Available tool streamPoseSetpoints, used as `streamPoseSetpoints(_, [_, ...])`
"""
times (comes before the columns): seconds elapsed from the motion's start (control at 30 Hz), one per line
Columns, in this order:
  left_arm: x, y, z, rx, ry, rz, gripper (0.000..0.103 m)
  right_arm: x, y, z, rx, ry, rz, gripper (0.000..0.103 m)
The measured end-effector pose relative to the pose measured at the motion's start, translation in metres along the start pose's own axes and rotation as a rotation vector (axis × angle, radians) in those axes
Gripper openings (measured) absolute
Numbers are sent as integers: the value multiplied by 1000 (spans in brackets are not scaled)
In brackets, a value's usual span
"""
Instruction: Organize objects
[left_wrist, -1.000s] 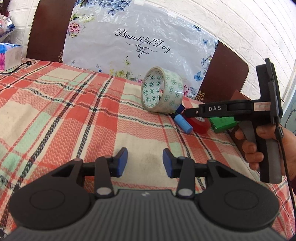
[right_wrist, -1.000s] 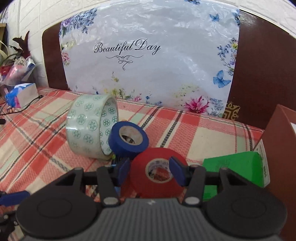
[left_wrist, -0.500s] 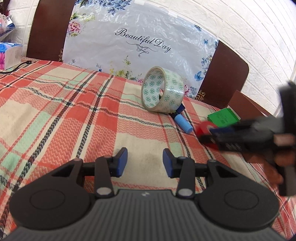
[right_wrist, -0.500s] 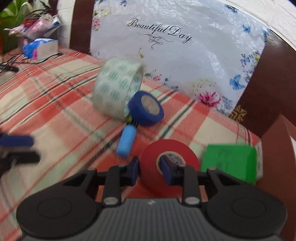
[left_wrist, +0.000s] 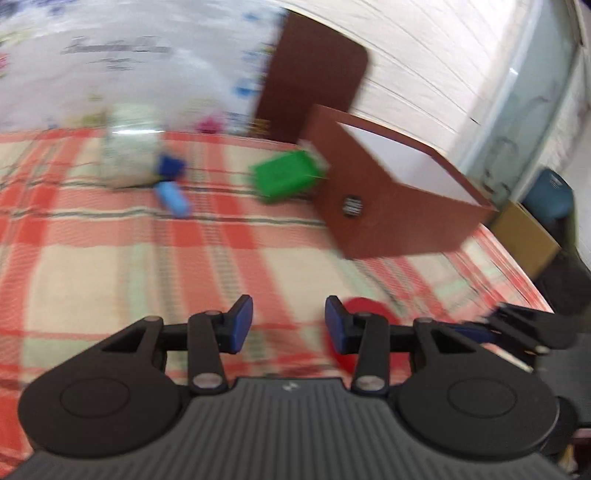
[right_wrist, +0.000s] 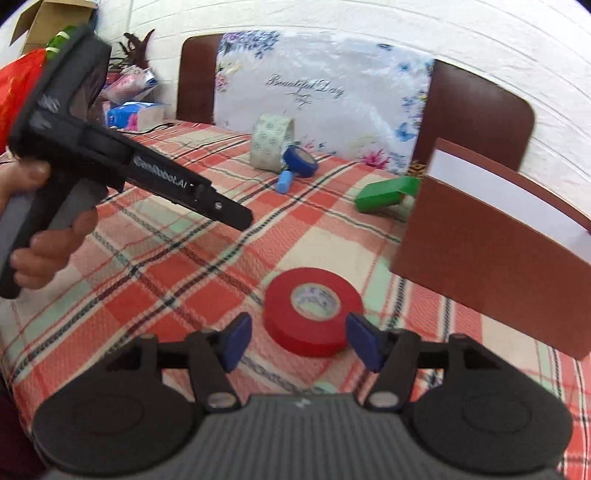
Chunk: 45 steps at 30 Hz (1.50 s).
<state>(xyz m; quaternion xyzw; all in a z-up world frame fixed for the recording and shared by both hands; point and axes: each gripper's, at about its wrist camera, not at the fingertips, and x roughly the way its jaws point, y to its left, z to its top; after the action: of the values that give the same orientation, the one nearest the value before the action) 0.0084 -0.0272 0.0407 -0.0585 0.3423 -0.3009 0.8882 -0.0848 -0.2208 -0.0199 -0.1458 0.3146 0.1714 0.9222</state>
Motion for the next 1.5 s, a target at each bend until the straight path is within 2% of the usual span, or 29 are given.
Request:
streamPoseSetpoints(0.07, [12, -19, 3, 36, 70, -5, 47, 1, -4, -4, 12, 10, -10, 62])
streamPoseSetpoints(0.17, [37, -26, 3, 9, 188, -39, 47, 12, -12, -4, 37, 17, -8, 64])
streamPoseSetpoints(0.2, [45, -27, 1, 7, 223, -30, 49, 17, -15, -3, 50, 21, 7, 66])
streamPoseSetpoints(0.23, [51, -26, -2, -1, 233, -29, 50, 22, -17, -3, 69, 23, 30, 67])
streamPoseSetpoints(0.27, [53, -24, -3, -20, 220, -36, 49, 28, -19, -3, 79, 27, 57, 69])
streamPoseSetpoints(0.33, [55, -21, 0, -39, 221, 4, 34, 39, -23, -3, 113, 23, 72, 73])
streamPoseSetpoints(0.4, [49, -20, 10, -59, 210, -7, 33, 40, -28, 1, 162, 11, 83, 72])
streamPoseSetpoints(0.47, [38, -27, 29, -63, 174, -29, 33, 25, -28, 3, 175, -42, 71, 72])
streamPoseSetpoints(0.6, [26, -66, 83, 49, 34, -58, 33, -13, -36, 26, 92, -232, -92, 72])
streamPoseSetpoints(0.7, [50, -95, 123, 125, -11, -61, 33, -22, -63, 45, 62, -317, -220, 72])
streamPoseSetpoints(0.83, [106, -112, 156, 171, -11, -46, 33, -4, -124, 63, 132, -302, -265, 72])
streamPoseSetpoints(0.97, [151, -110, 169, 150, 23, -1, 33, 33, -176, 71, 242, -213, -212, 73])
streamPoseSetpoints(1.1, [167, -105, 163, 135, 32, 37, 33, 60, -190, 64, 233, -163, -221, 73])
streamPoseSetpoints(1.2, [160, -100, 157, 141, 30, 30, 33, 52, -189, 53, 273, -195, -243, 72])
streamPoseSetpoints(1.27, [144, -97, 153, 146, -9, 17, 33, 38, -184, 47, 296, -234, -252, 69])
streamPoseSetpoints(1.4, [85, -78, 133, 120, -90, -39, 33, 5, -161, 35, 305, -311, -251, 64])
streamPoseSetpoints(1.5, [46, -54, 106, 93, -108, -41, 34, -14, -142, 32, 316, -365, -220, 62])
